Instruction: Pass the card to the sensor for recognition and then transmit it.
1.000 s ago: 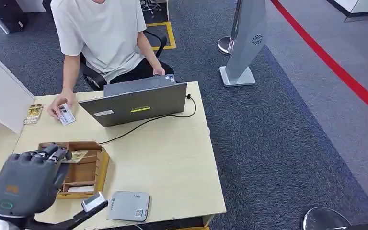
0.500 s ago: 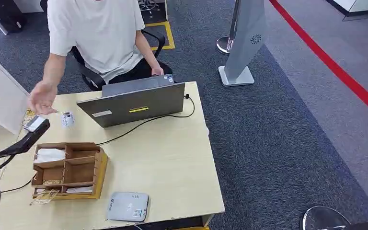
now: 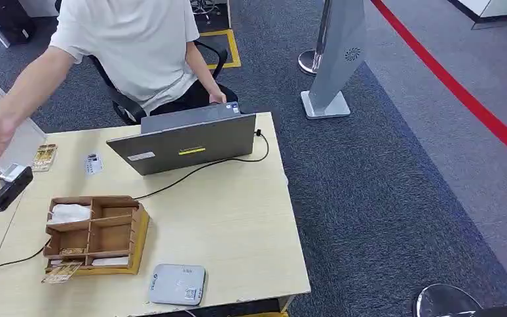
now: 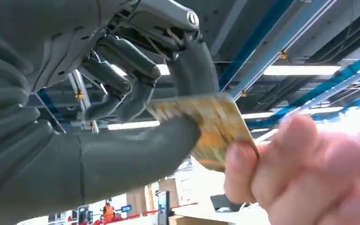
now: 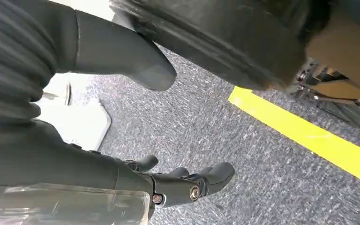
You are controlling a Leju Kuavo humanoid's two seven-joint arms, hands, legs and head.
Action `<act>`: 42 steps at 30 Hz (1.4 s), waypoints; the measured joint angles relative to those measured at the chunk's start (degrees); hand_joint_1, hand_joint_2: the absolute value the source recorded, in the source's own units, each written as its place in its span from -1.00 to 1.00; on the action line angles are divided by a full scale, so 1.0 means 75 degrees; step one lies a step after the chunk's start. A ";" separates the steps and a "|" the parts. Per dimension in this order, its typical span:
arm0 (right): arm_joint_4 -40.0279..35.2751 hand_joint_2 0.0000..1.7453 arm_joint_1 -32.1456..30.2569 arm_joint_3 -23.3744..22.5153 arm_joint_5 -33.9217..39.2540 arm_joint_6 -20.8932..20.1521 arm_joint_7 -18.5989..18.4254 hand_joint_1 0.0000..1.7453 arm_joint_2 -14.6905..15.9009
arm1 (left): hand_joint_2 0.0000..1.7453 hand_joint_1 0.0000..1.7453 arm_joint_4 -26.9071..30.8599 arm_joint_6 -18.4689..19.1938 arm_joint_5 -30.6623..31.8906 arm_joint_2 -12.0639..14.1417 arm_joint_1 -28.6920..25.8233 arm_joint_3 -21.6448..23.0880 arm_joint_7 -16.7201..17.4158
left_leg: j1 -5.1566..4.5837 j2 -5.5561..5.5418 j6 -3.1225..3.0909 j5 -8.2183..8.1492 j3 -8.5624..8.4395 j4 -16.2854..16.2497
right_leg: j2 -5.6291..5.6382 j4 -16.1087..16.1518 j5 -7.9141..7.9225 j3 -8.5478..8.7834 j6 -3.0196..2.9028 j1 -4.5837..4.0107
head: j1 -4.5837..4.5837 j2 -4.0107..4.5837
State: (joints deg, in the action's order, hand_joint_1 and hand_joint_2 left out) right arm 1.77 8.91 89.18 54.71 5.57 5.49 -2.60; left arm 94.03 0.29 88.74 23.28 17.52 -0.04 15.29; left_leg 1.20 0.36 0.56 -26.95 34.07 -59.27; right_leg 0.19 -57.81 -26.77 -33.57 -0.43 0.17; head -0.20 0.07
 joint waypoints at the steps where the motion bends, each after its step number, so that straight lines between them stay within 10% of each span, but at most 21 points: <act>1: 0.0000 1.00 0.0000 0.0000 0.0000 -0.0003 0.0003 -1.00 0.0000 | 1.00 -1.00 -0.0032 -0.0055 0.0000 -0.0030 0.0027 -0.0029 -0.0149 | 0.0000 0.0000 0.0000 0.0000 0.0000 0.0000 | 0.0000 0.0000 0.0000 0.0000 0.0000 0.0000 | 0.0000 0.0000; 11: 0.0000 1.00 0.0000 0.0000 0.0003 -0.0003 0.0026 -1.00 0.0000 | 1.00 -1.00 -0.0029 -0.0411 0.0000 -0.0347 -0.0030 -0.0184 -0.0823 | 0.0000 0.0001 0.0000 -0.0001 0.0000 0.0000 | 0.0002 0.0000 -0.0001 0.0000 -0.0001 0.0000 | 0.0000 0.0000; 19: 0.0000 1.00 -0.0092 0.0000 0.0265 0.0137 0.0000 -1.00 -0.0006 | 1.00 -1.00 0.1930 -0.0071 0.0000 -0.0993 -0.1289 -0.0181 -0.1626 | -0.0001 -0.0002 0.0002 -0.0014 0.0008 0.0000 | -0.0004 0.0005 -0.0007 -0.0001 0.0005 0.0002 | 0.0006 0.0000; 28: 0.0000 1.00 -0.0331 -0.0125 0.1052 0.0542 -0.0239 -1.00 -0.0137 | 1.00 -1.00 0.5232 -0.1289 -0.0239 -0.1338 -0.5242 -0.0327 -0.1965 | -0.0001 0.0073 0.0004 -0.0085 -0.0022 0.0003 | 0.0061 0.0003 -0.0054 0.0010 -0.0002 0.0002 | 0.0000 0.0000; 30: 0.0000 1.00 -0.0366 -0.0172 0.1218 0.0589 -0.0256 -1.00 -0.0154 | 1.00 -1.00 0.5777 -0.1319 -0.0969 -0.1966 -0.6126 -0.0887 -0.2628 | -0.0001 0.0064 -0.0002 -0.0099 -0.0026 0.0003 | 0.0049 0.0004 -0.0075 0.0015 0.0014 0.0002 | -0.0006 0.0000; 33: 0.0000 1.00 -0.0412 -0.0172 0.1372 0.0667 -0.0335 -1.00 -0.0175 | 1.00 -1.00 0.6265 0.0213 -0.3467 -0.3476 -0.6186 -0.2734 -0.4615 | -0.0002 0.0009 -0.0010 -0.0099 -0.0026 0.0001 | 0.0001 0.0007 -0.0087 0.0034 0.0020 0.0003 | 0.0009 0.0000; 36: 0.0000 1.00 -0.0420 -0.0172 0.1446 0.0661 -0.0373 -1.00 -0.0181 | 1.00 -1.00 0.6168 0.0877 -0.5598 -0.4428 -0.5609 -0.5133 -0.4351 | -0.0002 0.0003 -0.0011 -0.0100 -0.0037 0.0002 | -0.0001 0.0007 -0.0089 0.0046 0.0018 0.0004 | 0.0026 0.0000; 42: 0.0000 1.00 -0.0439 -0.0140 0.1449 0.0638 -0.0294 -1.00 -0.0189 | 1.00 -1.00 0.4630 -0.0581 -0.8110 -0.5324 -0.4390 -0.7674 -0.3141 | 0.0001 -0.0001 0.0008 -0.0086 -0.0052 0.0004 | -0.0006 0.0001 -0.0088 0.0061 0.0015 0.0001 | 0.0012 0.0000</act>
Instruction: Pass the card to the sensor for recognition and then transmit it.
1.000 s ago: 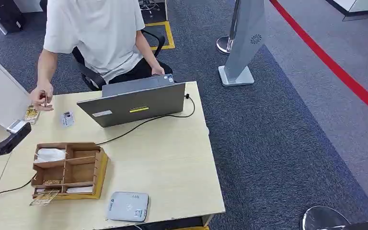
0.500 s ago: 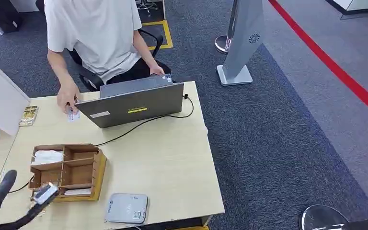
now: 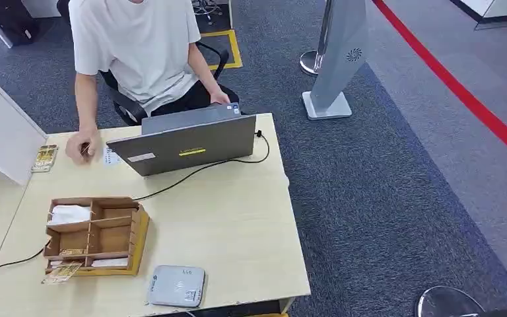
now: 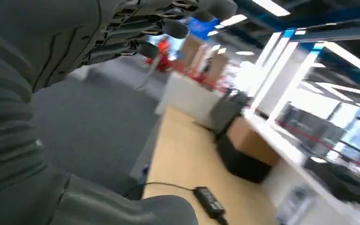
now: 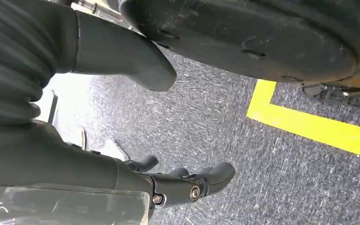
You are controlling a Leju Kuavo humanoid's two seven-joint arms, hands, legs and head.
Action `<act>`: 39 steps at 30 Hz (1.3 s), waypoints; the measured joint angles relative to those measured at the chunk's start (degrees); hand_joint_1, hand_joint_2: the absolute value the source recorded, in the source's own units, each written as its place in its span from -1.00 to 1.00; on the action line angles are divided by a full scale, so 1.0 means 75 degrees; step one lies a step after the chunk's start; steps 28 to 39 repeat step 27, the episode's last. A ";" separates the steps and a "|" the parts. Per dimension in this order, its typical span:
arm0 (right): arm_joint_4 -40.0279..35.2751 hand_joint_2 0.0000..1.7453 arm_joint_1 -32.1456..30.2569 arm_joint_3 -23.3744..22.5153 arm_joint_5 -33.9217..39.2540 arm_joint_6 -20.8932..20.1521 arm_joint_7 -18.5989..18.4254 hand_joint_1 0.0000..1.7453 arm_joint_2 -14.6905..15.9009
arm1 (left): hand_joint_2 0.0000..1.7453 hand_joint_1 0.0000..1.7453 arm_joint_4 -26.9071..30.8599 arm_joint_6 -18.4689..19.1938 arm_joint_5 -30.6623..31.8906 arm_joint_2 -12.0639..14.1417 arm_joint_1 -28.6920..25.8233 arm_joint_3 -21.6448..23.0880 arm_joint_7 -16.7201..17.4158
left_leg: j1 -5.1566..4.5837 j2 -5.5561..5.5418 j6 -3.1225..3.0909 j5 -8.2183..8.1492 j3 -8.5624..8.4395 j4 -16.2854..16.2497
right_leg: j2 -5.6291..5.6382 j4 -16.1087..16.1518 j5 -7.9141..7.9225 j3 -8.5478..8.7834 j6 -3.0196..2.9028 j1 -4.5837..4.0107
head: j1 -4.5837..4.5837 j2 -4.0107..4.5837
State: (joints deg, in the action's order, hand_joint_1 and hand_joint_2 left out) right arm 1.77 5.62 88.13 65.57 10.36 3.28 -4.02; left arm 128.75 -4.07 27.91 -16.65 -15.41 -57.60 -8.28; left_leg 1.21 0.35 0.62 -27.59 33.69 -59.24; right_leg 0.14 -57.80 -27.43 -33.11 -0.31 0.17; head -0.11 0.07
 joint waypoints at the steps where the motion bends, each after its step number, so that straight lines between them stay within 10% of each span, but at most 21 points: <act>1: 0.0000 1.00 0.0000 0.0000 -0.0018 -0.0003 0.0003 -1.00 0.0000 | 1.00 -1.00 -0.0251 -0.0290 -0.0346 -0.0068 0.0167 -0.0213 0.0169 | 0.0000 -0.0002 0.0000 0.0000 0.0000 0.0000 | -0.0004 -0.0001 0.0001 0.0002 -0.0002 0.0000 | 0.0003 0.0000; 6: 0.0000 1.00 0.0009 0.0032 -0.0584 -0.0015 0.0000 -1.00 0.0000 | 1.00 -1.00 -0.1949 -0.2380 -0.2804 -0.0330 0.0924 -0.1209 0.0812 | -0.0002 -0.0004 -0.0001 -0.0001 -0.0001 0.0000 | -0.0010 0.0000 0.0002 0.0009 -0.0002 0.0001 | 0.0006 0.0000; 9: 0.0000 1.00 0.0014 0.0064 -0.1041 -0.0070 0.0009 -1.00 0.0000 | 1.00 -1.00 -0.3046 -0.4317 -0.5167 -0.0426 0.1004 -0.1246 0.0464 | -0.0005 -0.0002 -0.0002 -0.0002 -0.0012 -0.0002 | -0.0005 0.0004 0.0002 0.0009 -0.0002 0.0004 | -0.0003 0.0000; 13: 0.0003 1.00 0.0019 0.0111 -0.1332 -0.0192 0.0076 -1.00 0.0000 | 1.00 -1.00 -0.4833 -0.4706 -0.5723 -0.0470 0.1280 -0.1232 -0.0140 | -0.0007 -0.0040 -0.0008 -0.0003 -0.0010 -0.0005 | -0.0048 0.0008 -0.0002 0.0025 0.0005 0.0006 | 0.0003 0.0000; 16: 0.0014 1.00 0.0030 0.0128 -0.1449 -0.0268 0.0084 -1.00 0.0003 | 1.00 -1.00 -0.6290 -0.4411 -0.6047 -0.0490 0.1477 -0.1164 -0.0407 | -0.0006 -0.0020 -0.0011 -0.0007 -0.0020 -0.0006 | -0.0024 0.0008 0.0000 0.0031 0.0004 0.0005 | 0.0003 0.0000; 17: 0.0026 1.00 0.0029 0.0128 -0.1449 -0.0286 0.0096 -1.00 0.0003 | -1.00 -1.00 -0.6771 -0.4069 -0.6009 -0.0490 0.1500 -0.1075 -0.0277 | -0.0008 -0.0020 -0.0011 -0.0007 -0.0022 -0.0007 | -0.0024 0.0008 0.0000 0.0031 0.0004 0.0006 | 0.0000 0.0000; 18: 0.0029 -1.00 0.0028 0.0131 -0.1449 -0.0312 0.0128 -1.00 0.0003 | -1.00 -1.00 -0.7182 -0.3489 -0.5939 -0.0490 0.1509 -0.0995 -0.0117 | -0.0007 -0.0022 -0.0012 -0.0006 -0.0023 -0.0009 | -0.0026 0.0008 0.0000 0.0032 0.0004 0.0006 | -0.0006 0.0000; 25: 0.0090 -1.00 0.0001 0.0137 -0.1784 -0.0489 0.0318 -1.00 0.0055 | -1.00 -1.00 -1.0174 -0.0551 -0.4709 -0.0461 0.1727 -0.0666 0.0602 | -0.0007 -0.0016 -0.0029 -0.0007 -0.0020 -0.0013 | -0.0017 0.0008 0.0004 0.0036 0.0003 0.0005 | -0.0003 0.0000; 26: 0.0102 -1.00 0.0001 0.0137 -0.1784 -0.0507 0.0329 -1.00 0.0061 | -1.00 1.00 -1.0459 -0.0480 -0.4642 -0.0449 0.1754 -0.0634 0.0602 | -0.0006 -0.0016 -0.0029 -0.0008 -0.0020 -0.0014 | -0.0016 0.0008 0.0004 0.0037 0.0003 0.0004 | 0.0006 0.0000; 27: 0.0114 -1.00 0.0000 0.0137 -0.1804 -0.0510 0.0344 1.00 0.0064 | -1.00 1.00 -1.0690 -0.0454 -0.4601 -0.0438 0.1772 -0.0617 0.0602 | -0.0006 -0.0015 -0.0029 -0.0008 -0.0020 -0.0014 | -0.0015 0.0008 0.0004 0.0036 0.0003 0.0004 | 0.0006 0.0000; 39: 0.0114 -1.00 0.0000 0.0137 -0.1804 -0.0510 0.0344 1.00 0.0064 | -1.00 1.00 -1.0690 -0.0454 -0.4601 -0.0438 0.1772 -0.0617 0.0602 | -0.0006 -0.0015 -0.0029 -0.0008 -0.0020 -0.0014 | -0.0015 0.0008 0.0004 0.0036 0.0003 0.0004 | 0.0006 0.0000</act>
